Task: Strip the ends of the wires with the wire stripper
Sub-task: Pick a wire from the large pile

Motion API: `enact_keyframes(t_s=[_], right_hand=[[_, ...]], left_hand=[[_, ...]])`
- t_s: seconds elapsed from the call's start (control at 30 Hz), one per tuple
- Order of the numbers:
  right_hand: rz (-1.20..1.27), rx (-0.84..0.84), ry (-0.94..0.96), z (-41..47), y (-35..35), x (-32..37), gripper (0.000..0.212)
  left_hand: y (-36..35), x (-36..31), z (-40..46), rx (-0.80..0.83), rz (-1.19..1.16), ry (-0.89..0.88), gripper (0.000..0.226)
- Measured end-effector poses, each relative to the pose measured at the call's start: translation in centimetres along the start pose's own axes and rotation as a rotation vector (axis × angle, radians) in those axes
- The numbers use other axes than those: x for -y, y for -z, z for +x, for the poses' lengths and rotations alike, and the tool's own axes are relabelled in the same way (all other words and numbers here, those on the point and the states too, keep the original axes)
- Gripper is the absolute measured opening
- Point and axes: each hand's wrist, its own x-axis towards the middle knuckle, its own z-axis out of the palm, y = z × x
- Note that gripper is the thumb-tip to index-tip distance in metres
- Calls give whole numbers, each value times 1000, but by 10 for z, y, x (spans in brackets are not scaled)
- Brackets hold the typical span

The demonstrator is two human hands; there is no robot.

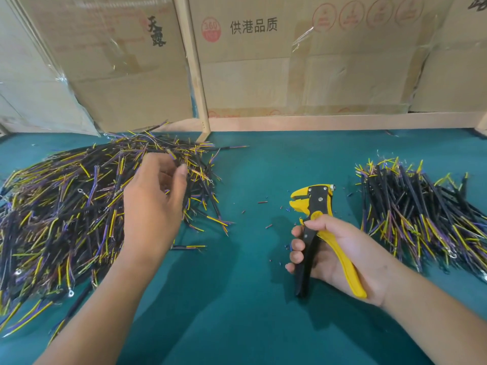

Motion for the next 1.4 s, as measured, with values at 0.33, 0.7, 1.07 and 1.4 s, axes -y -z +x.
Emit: enact_keyframes(t_s=[0.33,0.7,1.07,1.4], right_hand=[[6,2,-7,0,-2,0,37],[7,-103,-4,-7,-18,1,39],[-29,-252,-15,-17,-44,7,33],[-30,-281,-24,-21,-52,9,32]], left_hand=[[1,-27,-2,35,-737,212,14],[1,-22,2,65,-1069,599,19],[-16,-25,-18,481,-866,686,6],[-17,-34,-19,493,-759,373,15]])
